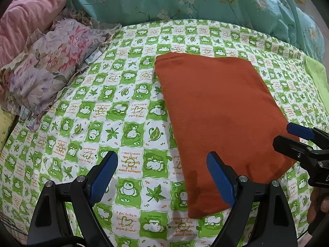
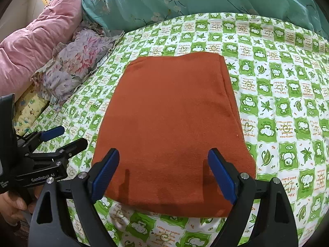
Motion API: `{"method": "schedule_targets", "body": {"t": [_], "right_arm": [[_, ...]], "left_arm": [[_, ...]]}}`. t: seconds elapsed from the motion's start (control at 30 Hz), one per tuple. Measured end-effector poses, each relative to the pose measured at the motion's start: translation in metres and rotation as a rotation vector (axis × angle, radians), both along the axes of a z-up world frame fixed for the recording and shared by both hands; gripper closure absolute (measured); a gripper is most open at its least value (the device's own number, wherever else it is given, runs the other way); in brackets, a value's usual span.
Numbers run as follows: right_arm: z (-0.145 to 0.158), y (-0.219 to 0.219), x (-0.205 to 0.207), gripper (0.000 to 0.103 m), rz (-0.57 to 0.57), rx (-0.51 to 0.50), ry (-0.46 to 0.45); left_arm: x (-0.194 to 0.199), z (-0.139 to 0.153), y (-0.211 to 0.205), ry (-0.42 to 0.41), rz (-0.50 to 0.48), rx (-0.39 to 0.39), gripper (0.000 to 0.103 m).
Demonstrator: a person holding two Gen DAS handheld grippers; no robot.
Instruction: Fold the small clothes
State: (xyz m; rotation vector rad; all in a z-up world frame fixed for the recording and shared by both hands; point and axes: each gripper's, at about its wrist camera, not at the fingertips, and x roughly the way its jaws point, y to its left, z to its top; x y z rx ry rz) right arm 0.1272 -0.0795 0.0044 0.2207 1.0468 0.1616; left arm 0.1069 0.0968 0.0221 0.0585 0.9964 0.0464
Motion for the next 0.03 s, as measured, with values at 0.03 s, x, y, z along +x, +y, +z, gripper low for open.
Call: {"method": "schedule_targets", "body": {"t": [0.03], "right_arm": [[0.0003, 0.0006, -0.0005, 0.014, -0.001, 0.002, -0.003]], "left_arm": [[-0.0004, -0.0006, -0.0007, 0.003, -0.001, -0.004, 0.014]]}}
